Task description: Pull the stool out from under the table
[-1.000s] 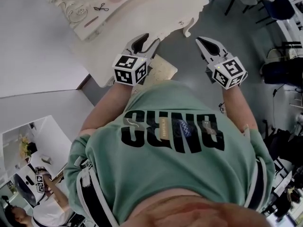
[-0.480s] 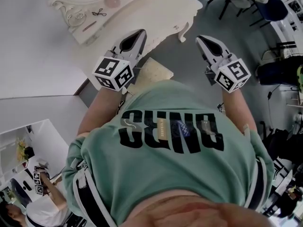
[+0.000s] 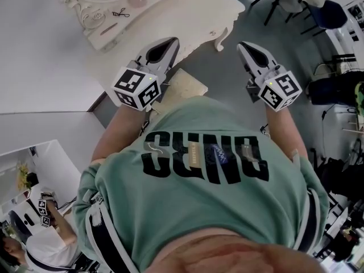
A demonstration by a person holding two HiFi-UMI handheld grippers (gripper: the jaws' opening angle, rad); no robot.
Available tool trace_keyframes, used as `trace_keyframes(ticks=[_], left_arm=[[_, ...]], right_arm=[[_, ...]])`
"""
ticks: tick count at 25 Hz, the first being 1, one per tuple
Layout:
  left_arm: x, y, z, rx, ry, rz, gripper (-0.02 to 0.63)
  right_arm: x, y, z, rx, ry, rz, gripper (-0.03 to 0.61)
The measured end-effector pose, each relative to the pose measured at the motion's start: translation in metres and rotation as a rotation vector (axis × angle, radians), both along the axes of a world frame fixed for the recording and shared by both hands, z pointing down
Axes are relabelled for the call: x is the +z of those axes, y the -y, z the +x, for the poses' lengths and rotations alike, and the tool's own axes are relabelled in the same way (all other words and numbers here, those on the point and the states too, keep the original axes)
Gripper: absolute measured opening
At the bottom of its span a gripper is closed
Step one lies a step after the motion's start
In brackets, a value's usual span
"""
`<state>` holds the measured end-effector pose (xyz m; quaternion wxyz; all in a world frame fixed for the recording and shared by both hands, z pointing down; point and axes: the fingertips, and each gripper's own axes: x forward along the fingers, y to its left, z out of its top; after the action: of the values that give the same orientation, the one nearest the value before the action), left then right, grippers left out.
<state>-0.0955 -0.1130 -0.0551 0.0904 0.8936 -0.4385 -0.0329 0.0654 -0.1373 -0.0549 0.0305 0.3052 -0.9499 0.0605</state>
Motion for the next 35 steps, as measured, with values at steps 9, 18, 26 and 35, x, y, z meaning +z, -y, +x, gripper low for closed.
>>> trace_keyframes(ticks=[9, 18, 26, 35], left_arm=[[-0.0037, -0.0008, 0.0031, 0.007, 0.011, 0.007, 0.009], [-0.0014, -0.0022, 0.0031, 0.006, 0.014, 0.002, 0.009], [0.0014, -0.0033, 0.0040, 0.008, 0.014, -0.006, 0.009], [0.0011, -0.0056, 0.0059, 0.017, 0.012, -0.005, 0.009]], right_arm=[[-0.0026, 0.0006, 0.0011, -0.006, 0.003, -0.001, -0.006], [0.0016, 0.0007, -0.0008, -0.014, -0.002, -0.001, -0.008], [0.0034, 0.0004, 0.0006, -0.004, -0.013, -0.002, -0.008], [0.0038, -0.0041, 0.0004, -0.008, -0.027, 0.010, -0.008]])
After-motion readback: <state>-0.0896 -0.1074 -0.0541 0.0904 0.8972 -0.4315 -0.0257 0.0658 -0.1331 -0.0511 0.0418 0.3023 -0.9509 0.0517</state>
